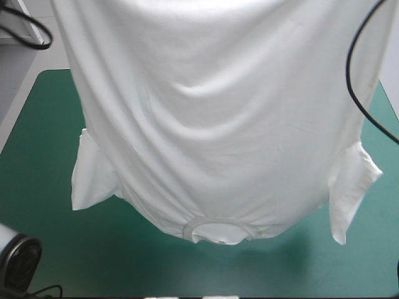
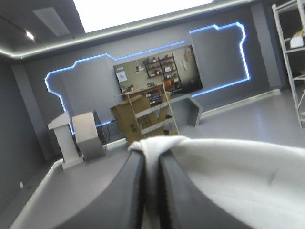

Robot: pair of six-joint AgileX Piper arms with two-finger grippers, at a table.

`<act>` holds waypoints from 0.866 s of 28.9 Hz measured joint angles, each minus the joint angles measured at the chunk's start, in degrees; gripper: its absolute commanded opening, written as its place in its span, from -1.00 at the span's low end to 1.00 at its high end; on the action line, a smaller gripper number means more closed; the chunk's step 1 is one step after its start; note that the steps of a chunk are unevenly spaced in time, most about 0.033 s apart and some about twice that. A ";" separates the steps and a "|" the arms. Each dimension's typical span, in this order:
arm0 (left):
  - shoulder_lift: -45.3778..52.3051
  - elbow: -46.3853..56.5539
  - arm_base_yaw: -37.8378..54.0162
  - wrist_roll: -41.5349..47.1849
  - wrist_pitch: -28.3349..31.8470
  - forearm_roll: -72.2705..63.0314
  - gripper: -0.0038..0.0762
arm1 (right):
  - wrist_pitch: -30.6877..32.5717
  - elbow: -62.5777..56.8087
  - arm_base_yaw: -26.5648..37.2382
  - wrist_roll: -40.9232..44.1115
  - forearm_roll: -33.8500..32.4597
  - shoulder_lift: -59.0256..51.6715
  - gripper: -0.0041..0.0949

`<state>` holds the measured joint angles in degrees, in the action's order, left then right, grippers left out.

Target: Fold the cloth

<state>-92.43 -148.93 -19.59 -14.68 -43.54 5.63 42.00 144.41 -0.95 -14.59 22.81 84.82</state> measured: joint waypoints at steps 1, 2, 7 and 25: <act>-2.03 0.16 0.00 0.16 1.39 0.66 -0.85 | -1.44 0.00 0.00 -1.53 1.93 2.40 -0.95; -5.93 0.37 0.00 0.52 5.37 0.95 -0.85 | -5.42 -0.13 0.00 -5.09 5.86 6.67 -0.95; -11.48 0.82 0.00 0.61 21.61 1.32 -0.85 | -19.74 2.77 0.00 -17.30 20.10 16.42 -0.95; -17.69 0.19 10.84 3.15 13.93 0.54 -0.85 | -4.56 9.93 2.67 -2.88 5.90 23.83 -0.95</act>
<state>-110.12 -148.74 -8.75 -11.53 -29.61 6.17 37.44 154.34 1.73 -17.47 28.71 108.65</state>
